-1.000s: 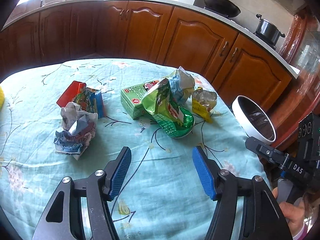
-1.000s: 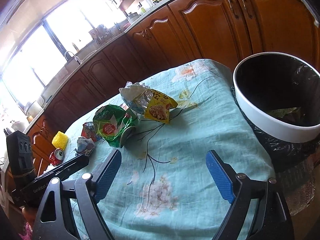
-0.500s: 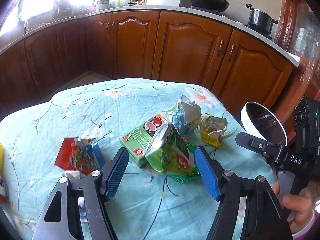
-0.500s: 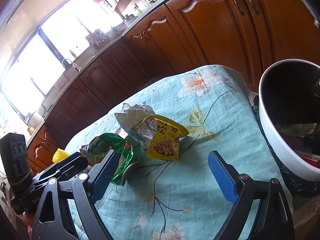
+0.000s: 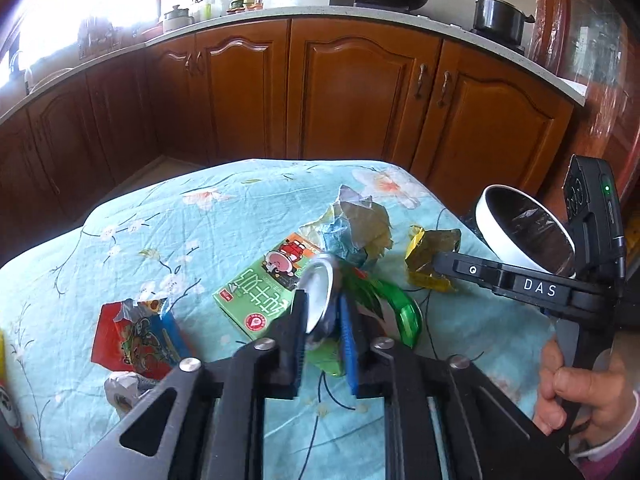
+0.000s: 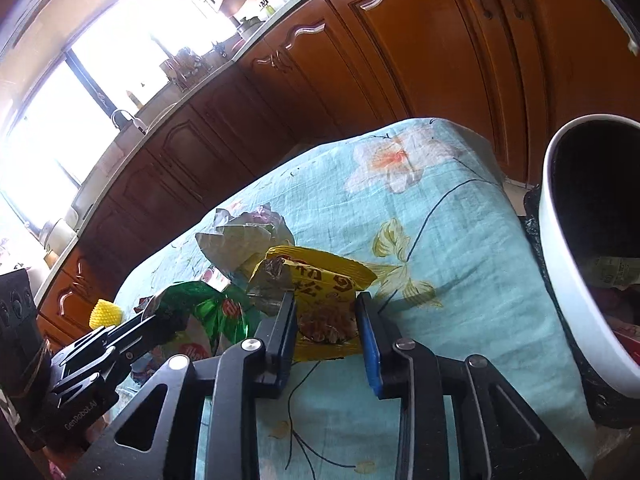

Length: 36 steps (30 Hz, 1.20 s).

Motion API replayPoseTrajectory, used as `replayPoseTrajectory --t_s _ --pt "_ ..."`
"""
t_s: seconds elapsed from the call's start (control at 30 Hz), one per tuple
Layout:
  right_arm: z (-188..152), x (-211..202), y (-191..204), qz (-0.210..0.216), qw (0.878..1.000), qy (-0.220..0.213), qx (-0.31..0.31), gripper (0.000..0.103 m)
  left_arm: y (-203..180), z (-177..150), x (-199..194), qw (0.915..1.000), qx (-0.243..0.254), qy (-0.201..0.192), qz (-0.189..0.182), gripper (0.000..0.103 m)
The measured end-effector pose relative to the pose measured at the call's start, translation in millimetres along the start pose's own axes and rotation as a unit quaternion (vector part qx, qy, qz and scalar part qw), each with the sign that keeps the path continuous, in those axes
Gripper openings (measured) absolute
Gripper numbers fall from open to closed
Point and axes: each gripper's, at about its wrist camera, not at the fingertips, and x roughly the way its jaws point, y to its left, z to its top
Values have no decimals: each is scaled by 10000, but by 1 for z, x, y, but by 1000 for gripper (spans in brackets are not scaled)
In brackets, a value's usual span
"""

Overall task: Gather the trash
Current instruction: 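Grasp the yellow snack bag with the right tool while the left tool grasps the crushed can, then carry the snack bag and can over the black bin and open both tools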

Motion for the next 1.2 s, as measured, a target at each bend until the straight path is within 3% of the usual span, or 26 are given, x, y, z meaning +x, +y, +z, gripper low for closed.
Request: replayPoseTrajectory --t_s 0.53,1.2 --pt "-30 -91 -19 -216 9984 -506 -164 26 -39 -39 -48 9984 -206 -204 -496 7" --pt "-50 -176 -87 -812 9920 -943 209 26 -114 -23 -47 9933 135 -347 -1090 7"
